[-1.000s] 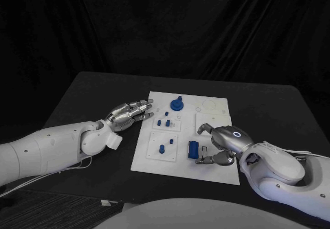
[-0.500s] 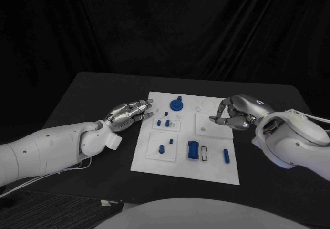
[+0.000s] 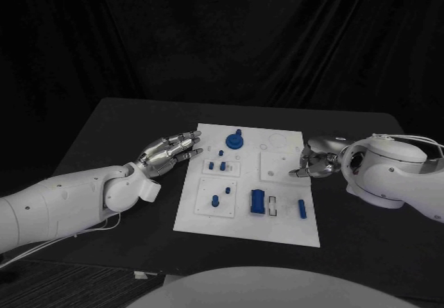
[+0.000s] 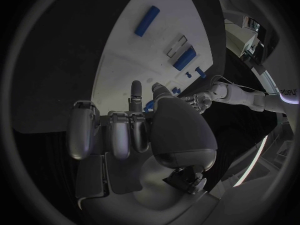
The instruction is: Assemble the parts on the task board
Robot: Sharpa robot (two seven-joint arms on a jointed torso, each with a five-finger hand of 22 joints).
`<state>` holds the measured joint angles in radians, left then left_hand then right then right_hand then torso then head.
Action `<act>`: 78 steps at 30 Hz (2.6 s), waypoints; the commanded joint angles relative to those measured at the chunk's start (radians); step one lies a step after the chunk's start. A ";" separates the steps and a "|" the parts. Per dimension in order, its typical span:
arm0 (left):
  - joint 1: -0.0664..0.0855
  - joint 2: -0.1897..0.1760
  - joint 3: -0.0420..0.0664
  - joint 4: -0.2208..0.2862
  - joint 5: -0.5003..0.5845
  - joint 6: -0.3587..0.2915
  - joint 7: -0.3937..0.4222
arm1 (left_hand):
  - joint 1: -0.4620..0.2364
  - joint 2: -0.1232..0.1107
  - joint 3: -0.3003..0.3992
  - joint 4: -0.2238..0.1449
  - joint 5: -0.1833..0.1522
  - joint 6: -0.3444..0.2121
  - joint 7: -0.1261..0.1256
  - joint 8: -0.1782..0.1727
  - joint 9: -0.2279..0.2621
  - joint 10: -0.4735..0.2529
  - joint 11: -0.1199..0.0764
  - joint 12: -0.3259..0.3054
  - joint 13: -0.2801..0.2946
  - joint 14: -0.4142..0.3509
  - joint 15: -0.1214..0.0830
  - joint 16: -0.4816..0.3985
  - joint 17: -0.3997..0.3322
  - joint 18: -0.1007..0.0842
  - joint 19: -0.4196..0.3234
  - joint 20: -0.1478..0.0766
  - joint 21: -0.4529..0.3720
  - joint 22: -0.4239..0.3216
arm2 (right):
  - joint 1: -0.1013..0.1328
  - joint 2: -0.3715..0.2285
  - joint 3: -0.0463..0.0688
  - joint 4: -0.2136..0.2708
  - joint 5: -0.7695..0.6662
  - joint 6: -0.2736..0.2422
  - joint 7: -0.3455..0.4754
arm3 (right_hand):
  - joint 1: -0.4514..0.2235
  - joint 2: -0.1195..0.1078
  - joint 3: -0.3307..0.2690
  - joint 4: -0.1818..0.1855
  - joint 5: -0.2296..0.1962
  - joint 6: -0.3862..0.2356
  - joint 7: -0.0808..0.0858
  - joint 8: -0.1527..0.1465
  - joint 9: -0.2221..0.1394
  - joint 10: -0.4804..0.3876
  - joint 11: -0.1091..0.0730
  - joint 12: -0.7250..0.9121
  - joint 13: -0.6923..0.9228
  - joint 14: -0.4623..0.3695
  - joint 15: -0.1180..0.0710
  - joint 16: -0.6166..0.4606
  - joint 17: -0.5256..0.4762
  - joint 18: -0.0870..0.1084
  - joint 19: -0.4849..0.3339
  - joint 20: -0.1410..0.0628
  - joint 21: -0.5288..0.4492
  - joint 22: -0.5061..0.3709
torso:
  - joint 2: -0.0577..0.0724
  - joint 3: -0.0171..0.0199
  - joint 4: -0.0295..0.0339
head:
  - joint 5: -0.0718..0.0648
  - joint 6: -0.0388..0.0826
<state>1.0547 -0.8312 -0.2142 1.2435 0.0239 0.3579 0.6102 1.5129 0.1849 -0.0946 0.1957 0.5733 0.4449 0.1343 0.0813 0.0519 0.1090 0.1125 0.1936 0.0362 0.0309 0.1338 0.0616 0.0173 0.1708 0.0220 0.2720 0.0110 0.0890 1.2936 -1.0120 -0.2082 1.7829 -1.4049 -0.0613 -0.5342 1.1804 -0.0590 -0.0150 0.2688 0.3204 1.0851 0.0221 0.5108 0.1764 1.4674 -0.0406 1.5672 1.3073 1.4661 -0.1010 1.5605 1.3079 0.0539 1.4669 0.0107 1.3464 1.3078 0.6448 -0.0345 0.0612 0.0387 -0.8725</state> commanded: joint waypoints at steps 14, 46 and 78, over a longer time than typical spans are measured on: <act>-0.001 0.004 0.001 0.006 0.005 0.007 0.026 | -0.004 -0.002 0.001 -0.002 0.004 0.005 -0.002 0.004 0.001 0.004 0.002 0.005 0.001 0.004 -0.003 0.004 0.001 0.013 0.004 -0.005 0.006 0.000 | -0.047 0.000 0.000 0.019 -0.128 0.183 -0.067 | -0.035 0.045 -0.026 0.011 -0.035 0.100 -0.021 -0.058 0.044 0.103 -0.022 0.004 0.264 0.094 -0.023 -0.011 0.205 -0.009 0.048 -0.022 0.027 0.203 | 0.001 0.0005 -0.0012 | -0.011 0.000; -0.005 0.011 0.001 0.000 0.005 0.020 0.001 | -0.003 -0.001 0.004 -0.005 0.005 0.007 0.003 0.005 0.001 0.004 0.007 0.005 0.001 0.003 0.000 0.002 0.000 0.012 0.002 -0.005 0.005 -0.006 | -0.110 -0.007 0.000 0.036 -0.147 0.220 -0.075 | -0.001 0.038 -0.020 -0.041 0.160 -0.009 0.028 -0.242 0.054 0.103 0.014 0.004 0.264 0.068 0.008 -0.073 0.054 0.013 0.016 0.001 -0.090 0.168 | 0.001 0.0008 -0.0018 | -0.005 0.000; -0.011 0.014 0.001 -0.005 0.005 0.017 -0.004 | 0.002 0.000 0.010 -0.012 0.010 0.002 0.005 0.005 0.001 0.004 0.009 0.005 0.001 0.003 0.002 0.003 0.000 0.011 0.002 -0.004 0.005 -0.007 | -0.105 -0.036 0.000 0.064 0.461 -0.182 0.039 | 0.001 -0.110 0.669 -0.345 0.178 -0.037 0.053 -0.255 0.170 0.103 0.033 0.004 0.264 0.057 0.023 -0.098 -0.004 0.032 -0.006 0.018 -0.204 0.146 | 0.001 0.0004 -0.0013 | -0.004 0.000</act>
<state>1.0454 -0.8191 -0.2143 1.2371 0.0240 0.3638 0.5984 1.5129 0.1849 -0.0849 0.1860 0.5781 0.4449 0.1342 0.0813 0.0521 0.1124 0.1160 0.1926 0.0355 0.0308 0.1338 0.0616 0.0169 0.1702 0.0220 0.2720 0.0110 0.0825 1.1843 -1.0487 -0.2088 1.8449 -1.1276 -0.1661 -0.5286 1.1887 -0.1685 0.4409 0.1308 0.4938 1.0543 0.0744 0.2549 0.3459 1.4623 -0.0125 1.5672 1.3075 1.4639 -0.0839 1.4683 1.3053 0.0704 1.4615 0.0236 1.1421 1.3079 0.6457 -0.0340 0.0600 0.0369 -0.8725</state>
